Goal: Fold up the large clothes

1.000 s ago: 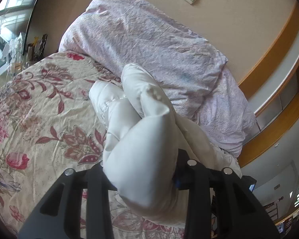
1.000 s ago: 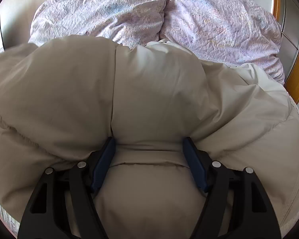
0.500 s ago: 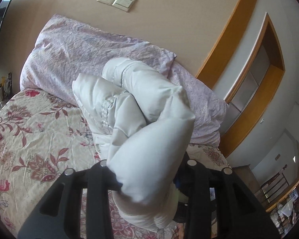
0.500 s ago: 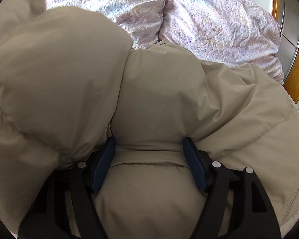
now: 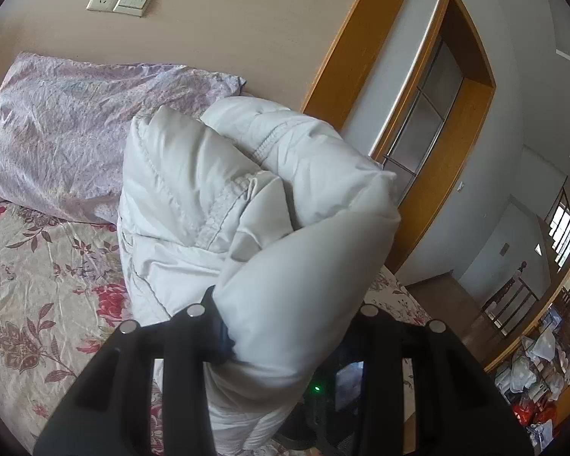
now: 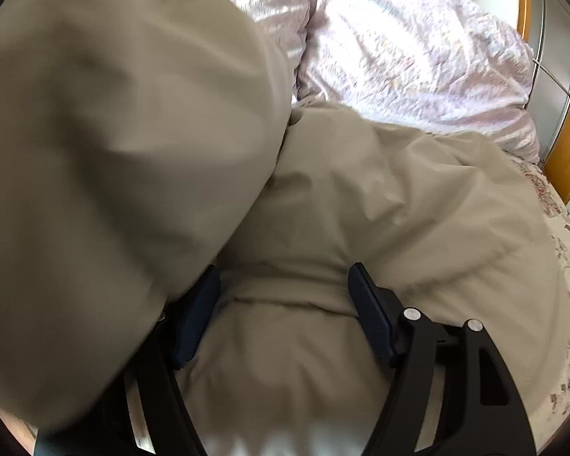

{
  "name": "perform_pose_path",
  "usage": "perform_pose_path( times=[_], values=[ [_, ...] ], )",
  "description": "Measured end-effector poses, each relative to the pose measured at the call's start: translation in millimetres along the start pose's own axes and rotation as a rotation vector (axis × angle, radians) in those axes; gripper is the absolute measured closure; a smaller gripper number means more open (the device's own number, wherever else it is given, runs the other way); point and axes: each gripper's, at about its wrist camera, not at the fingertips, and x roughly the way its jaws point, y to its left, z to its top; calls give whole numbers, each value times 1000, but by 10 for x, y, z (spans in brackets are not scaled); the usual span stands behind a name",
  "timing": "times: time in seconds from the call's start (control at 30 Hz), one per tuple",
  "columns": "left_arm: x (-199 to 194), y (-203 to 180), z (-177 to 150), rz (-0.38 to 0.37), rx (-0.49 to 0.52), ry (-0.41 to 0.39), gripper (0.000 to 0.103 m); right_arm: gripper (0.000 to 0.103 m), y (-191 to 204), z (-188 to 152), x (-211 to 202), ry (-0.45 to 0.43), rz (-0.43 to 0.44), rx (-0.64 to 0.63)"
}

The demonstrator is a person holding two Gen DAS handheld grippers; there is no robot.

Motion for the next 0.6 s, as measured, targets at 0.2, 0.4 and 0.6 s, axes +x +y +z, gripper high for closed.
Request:
perform_pose_path(
  times=[0.2, 0.4, 0.6],
  values=[
    [191, -242, -28, -36, 35, 35, 63, 26, -370, -188, -467, -86, -21, -13],
    [469, -574, -190, -98, 75, 97, 63, 23, -880, -319, -622, -111, -131, 44],
    [998, -887, -437, -160, 93, 218, 62, 23, -1202, -573, -602, -100, -132, 119]
  ],
)
